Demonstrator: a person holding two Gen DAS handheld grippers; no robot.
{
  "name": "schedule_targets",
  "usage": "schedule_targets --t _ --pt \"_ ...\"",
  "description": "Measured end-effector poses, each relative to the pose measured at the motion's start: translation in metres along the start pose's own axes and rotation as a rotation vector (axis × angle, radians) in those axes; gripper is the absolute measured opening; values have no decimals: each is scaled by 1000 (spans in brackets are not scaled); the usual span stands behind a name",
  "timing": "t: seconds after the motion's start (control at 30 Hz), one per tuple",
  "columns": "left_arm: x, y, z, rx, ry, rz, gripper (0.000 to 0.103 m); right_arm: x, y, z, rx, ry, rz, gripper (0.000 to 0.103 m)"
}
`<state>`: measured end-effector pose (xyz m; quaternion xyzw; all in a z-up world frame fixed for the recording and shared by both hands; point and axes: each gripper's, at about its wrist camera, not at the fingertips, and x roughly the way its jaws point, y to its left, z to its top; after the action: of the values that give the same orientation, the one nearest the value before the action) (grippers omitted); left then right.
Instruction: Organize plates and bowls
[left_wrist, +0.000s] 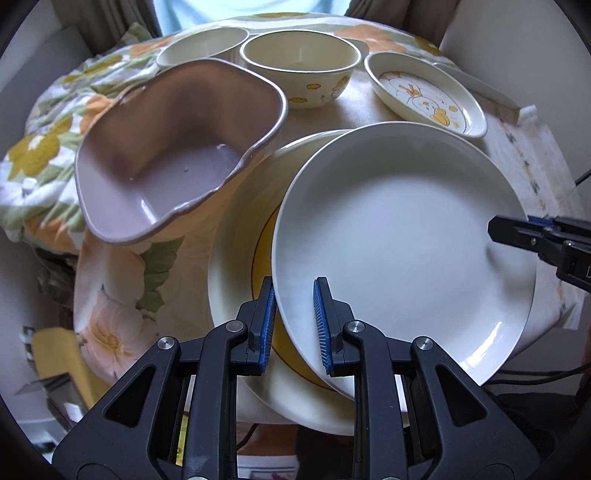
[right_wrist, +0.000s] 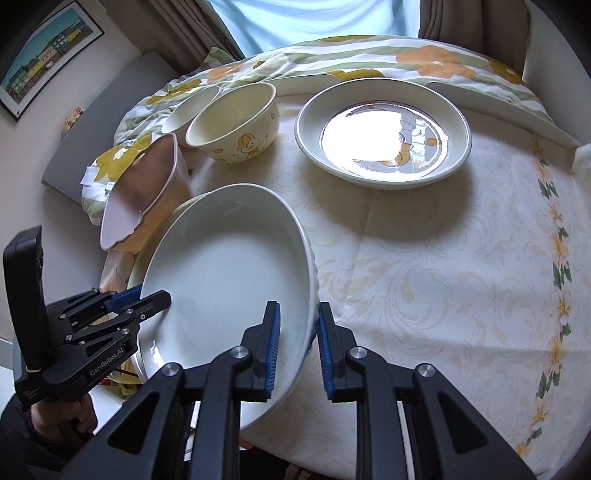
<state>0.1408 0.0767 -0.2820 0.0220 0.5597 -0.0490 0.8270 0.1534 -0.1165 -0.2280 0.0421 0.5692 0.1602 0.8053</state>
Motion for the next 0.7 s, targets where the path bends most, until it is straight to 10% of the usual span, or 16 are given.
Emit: schedule_targets --t 0.33,0.7 --pt "-3 -22 -3 137 -43 227 18 10 27 -6 -196 -4 -142 18" --pt "-11 -24 -5 156 -60 299 18 13 33 -5 -249 -8 -200 18"
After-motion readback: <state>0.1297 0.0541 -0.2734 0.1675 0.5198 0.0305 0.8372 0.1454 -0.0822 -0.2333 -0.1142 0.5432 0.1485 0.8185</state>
